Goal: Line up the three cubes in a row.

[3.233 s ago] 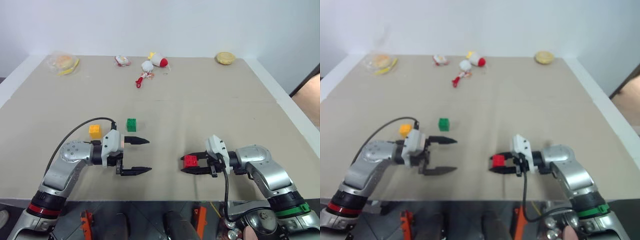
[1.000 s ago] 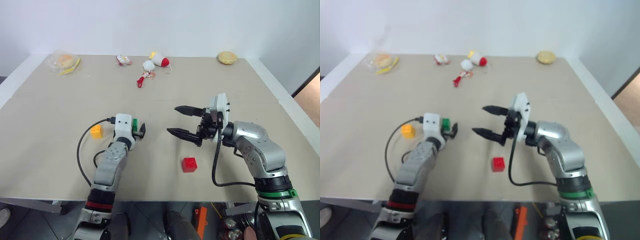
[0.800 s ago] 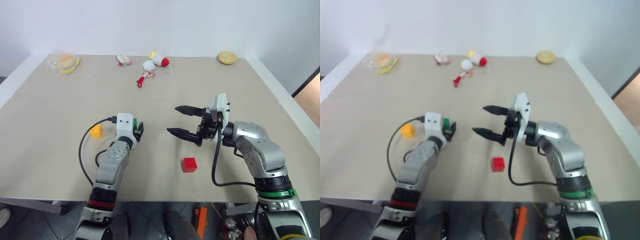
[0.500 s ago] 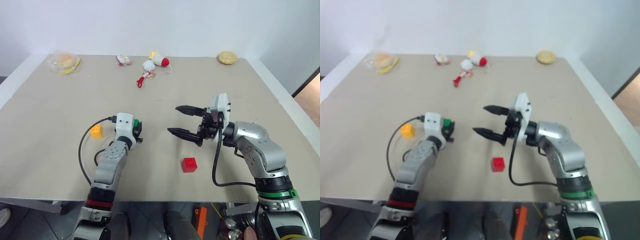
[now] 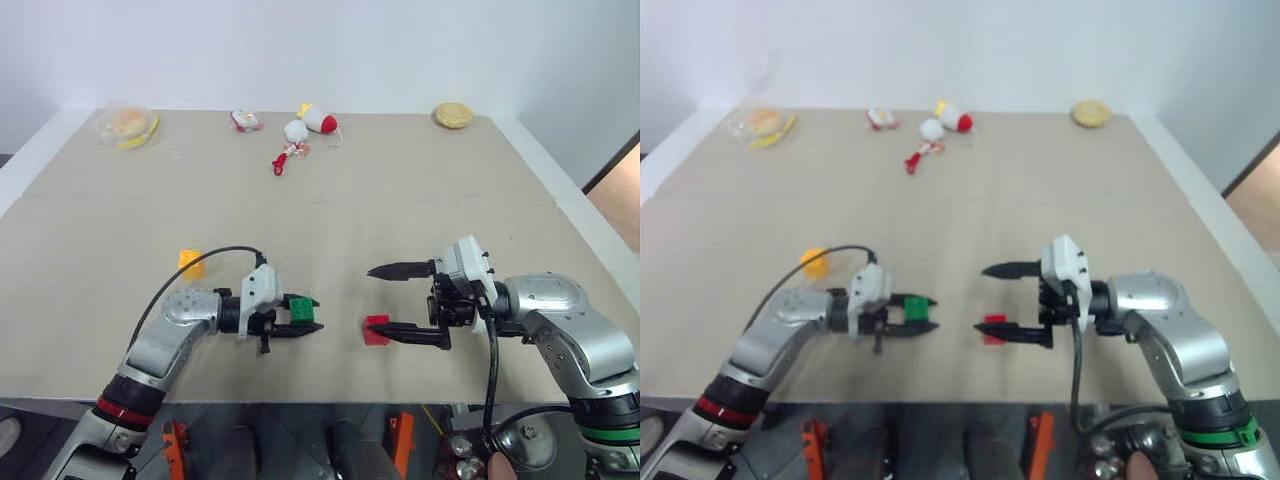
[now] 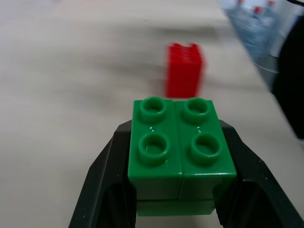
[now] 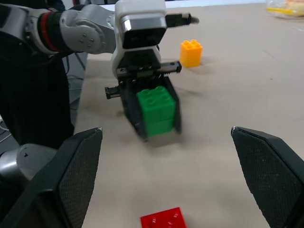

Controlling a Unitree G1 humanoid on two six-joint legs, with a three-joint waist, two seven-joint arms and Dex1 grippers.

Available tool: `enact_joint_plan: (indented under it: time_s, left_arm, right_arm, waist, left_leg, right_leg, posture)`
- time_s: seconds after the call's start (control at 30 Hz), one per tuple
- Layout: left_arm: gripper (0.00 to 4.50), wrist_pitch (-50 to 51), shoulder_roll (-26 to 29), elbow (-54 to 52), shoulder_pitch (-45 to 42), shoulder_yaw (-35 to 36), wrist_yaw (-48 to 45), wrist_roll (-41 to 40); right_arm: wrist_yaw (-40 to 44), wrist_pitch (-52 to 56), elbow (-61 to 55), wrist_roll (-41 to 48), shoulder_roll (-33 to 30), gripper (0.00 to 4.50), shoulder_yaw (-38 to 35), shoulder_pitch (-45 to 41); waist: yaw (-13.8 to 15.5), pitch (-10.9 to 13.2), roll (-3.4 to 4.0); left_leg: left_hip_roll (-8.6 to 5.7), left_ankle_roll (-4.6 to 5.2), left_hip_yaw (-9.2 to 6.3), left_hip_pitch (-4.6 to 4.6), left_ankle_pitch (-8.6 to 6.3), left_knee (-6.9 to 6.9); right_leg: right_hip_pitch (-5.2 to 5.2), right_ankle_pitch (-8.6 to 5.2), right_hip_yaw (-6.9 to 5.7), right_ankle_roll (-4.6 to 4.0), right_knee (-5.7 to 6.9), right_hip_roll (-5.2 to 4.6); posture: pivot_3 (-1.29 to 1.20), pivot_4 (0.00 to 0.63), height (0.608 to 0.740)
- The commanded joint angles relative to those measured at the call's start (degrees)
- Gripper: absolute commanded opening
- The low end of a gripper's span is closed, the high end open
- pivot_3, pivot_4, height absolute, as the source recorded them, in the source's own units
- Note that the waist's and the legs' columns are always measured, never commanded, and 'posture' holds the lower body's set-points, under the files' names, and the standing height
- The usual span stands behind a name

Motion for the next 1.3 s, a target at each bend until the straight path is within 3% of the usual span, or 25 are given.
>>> enact_joint_plan:
  time_s: [0.03,0.27,0.63,0.7,0.8,0.9,1.03,1.17,1.3]
  left_arm:
    - [1.37,-2.9,-0.2,1.5,-1.6,-1.0,-2.5,0.9]
    - [1.37,-6.3,-1.7,5.0,-2.8,-3.1,-4.1,3.6]
    - [1.37,-3.5,-3.1,5.3,-2.8,-3.7,-2.7,4.6]
    - [2.4,-3.2,-3.0,5.3,-2.9,-3.5,-2.5,4.4]
    - [3.17,-2.3,-2.8,4.8,-3.3,-2.5,-2.9,3.2]
    - [4.39,0.0,-2.6,2.1,-3.4,0.1,-2.0,0.1]
    - [4.45,8.8,-2.2,-5.4,-2.6,6.6,3.3,-7.0]
    - [4.45,18.5,-4.9,-14.3,-0.3,15.1,16.8,-13.7]
    - [4.45,18.7,-11.9,-18.1,2.0,21.6,38.6,-7.2]
  right_arm:
    - [-0.3,-0.4,-3.3,1.0,-1.0,4.5,-2.1,0.7]
    - [-1.4,0.3,-5.3,2.0,-1.7,4.5,-3.1,2.6]
    - [-2.1,0.5,-5.0,1.9,-1.7,4.5,-3.5,2.4]
    - [-2.1,0.5,-4.8,1.9,-1.8,4.5,-3.4,2.1]
    - [-1.9,0.4,-4.3,1.9,-1.8,4.5,-3.3,1.6]
    - [-1.6,0.7,-4.1,2.6,-1.8,4.5,-3.6,1.1]
    - [-1.6,2.0,-4.0,5.4,-1.8,4.5,-5.0,-0.1]
    - [-4.5,3.1,-3.8,8.5,0.6,4.5,-6.0,-4.2]
    - [-7.6,2.6,0.0,6.0,5.0,4.5,-2.8,-10.8]
  waist:
    - [0.0,0.0,0.0]
    - [0.1,0.0,0.0]
    - [0.1,0.0,0.0]
    - [0.1,0.0,0.0]
    - [0.1,0.0,0.0]
    - [0.1,0.0,0.0]
    - [0.1,0.0,0.0]
    - [0.0,0.0,0.01]
    - [0.0,0.0,0.0]
  left_leg:
    - [0.0,0.0,0.01,0.0,0.0,0.01]
    - [0.0,0.0,0.0,-0.03,0.0,-0.03]
    - [0.0,0.01,-0.01,-0.01,0.0,-0.02]
    - [0.0,0.01,-0.01,-0.01,0.0,-0.01]
    - [0.0,0.01,-0.01,0.0,0.0,-0.02]
    - [0.0,0.01,-0.02,0.0,0.0,-0.02]
    - [0.02,0.01,-0.01,-0.02,0.0,-0.03]
    - [0.05,0.01,-0.02,0.01,0.0,-0.02]
    - [0.04,0.02,-0.08,0.07,0.0,0.02]
  right_leg:
    - [0.0,0.0,0.0,0.0,0.0,0.0]
    - [-0.02,-0.02,-0.01,0.02,0.0,0.01]
    - [0.01,-0.01,-0.01,0.03,0.0,0.01]
    - [0.01,-0.01,-0.01,0.03,0.01,0.01]
    - [0.01,0.0,-0.01,0.04,0.0,0.01]
    - [0.0,0.0,-0.02,0.04,0.01,0.02]
    - [0.0,0.0,-0.02,0.04,0.01,0.02]
    - [0.02,0.02,-0.02,0.07,0.01,0.03]
    - [0.13,0.06,-0.05,0.13,0.01,0.06]
  posture:
    - [0.0,0.15,0.736]
    - [0.0,0.15,0.736]
    - [0.0,0.15,0.736]
    - [0.0,0.15,0.736]
    - [0.0,0.15,0.736]
    - [0.0,0.15,0.736]
    - [0.0,0.15,0.736]
    - [0.0,0.15,0.736]
    - [0.0,0.15,0.736]
